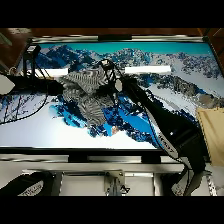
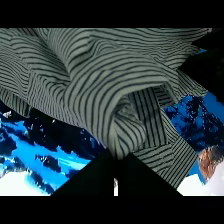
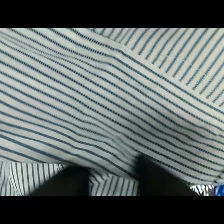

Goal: Fold the shirts.

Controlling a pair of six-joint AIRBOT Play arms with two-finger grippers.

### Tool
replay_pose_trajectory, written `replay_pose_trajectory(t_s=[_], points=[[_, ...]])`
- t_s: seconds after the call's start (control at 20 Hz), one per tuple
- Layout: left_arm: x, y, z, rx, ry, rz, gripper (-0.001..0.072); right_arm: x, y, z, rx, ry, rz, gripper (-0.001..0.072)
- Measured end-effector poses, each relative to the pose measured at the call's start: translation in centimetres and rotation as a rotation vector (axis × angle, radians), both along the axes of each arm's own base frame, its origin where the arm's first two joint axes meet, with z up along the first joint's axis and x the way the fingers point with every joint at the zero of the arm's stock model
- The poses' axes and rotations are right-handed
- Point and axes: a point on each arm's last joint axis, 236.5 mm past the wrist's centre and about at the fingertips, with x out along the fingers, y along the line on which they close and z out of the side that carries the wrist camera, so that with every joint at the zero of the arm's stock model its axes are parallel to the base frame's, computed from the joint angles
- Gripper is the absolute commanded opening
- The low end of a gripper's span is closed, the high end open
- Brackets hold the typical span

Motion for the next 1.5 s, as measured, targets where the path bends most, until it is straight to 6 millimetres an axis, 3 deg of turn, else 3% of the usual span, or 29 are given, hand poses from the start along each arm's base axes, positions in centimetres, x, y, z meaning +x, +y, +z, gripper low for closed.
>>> replay_pose_trajectory(t_s=[0.2,0.35,0.45,0.55,0.7,0.8,0.85,0.9,0.95,1.05,1.3,1.5], points=[[-0.1,-1.0,1.1,-0.023,-0.029,-0.051,0.0058,1.0,0.0,1.6,0.049,-0.022,-0.045,0.0092],[0.3,-2.1,4.6,-0.050,-0.113,-0.102,0.0058,1.0,-1.7,7.0,0.012,-0.125,-0.031,0.0092],[0.2,-3.0,9.2,-0.072,-0.215,-0.146,0.0058,1.2,-4.3,13.8,-0.016,-0.264,-0.042,0.0092],[-0.9,-4.6,15.1,-0.115,-0.341,-0.215,0.0058,0.4,-7.5,21.8,-0.010,-0.404,-0.075,0.0092],[-4.6,-7.4,24.6,-0.193,-0.551,-0.329,0.0058,-3.5,-11.7,35.4,0.076,-0.635,-0.127,0.0093],[-7.1,-8.4,28.0,-0.218,-0.624,-0.389,0.0058,-7.0,-14.0,41.2,0.120,-0.718,-0.144,0.0092],[-8.0,-8.5,28.7,-0.215,-0.633,-0.410,0.0058,-8.9,-15.2,43.4,0.138,-0.747,-0.150,0.0092],[-8.6,-8.6,28.5,-0.202,-0.620,-0.427,0.0058,-10.5,-16.1,44.3,0.134,-0.742,-0.150,0.0092],[-8.8,-8.7,27.7,-0.187,-0.582,-0.437,0.0058,-11.6,-16.7,43.9,0.114,-0.709,-0.146,0.0092],[-8.6,-8.6,24.8,-0.145,-0.475,-0.444,0.0058,-13.2,-17.5,40.8,0.036,-0.578,-0.126,0.0092],[-7.2,-9.7,12.3,-0.072,-0.096,-0.482,0.0058,-14.2,-17.8,28.3,-0.233,-0.171,-0.016,0.0092],[-7.6,-10.1,2.2,-0.025,0.142,-0.519,0.0058,-13.7,-17.4,18.1,-0.395,0.088,0.075,0.0092]])
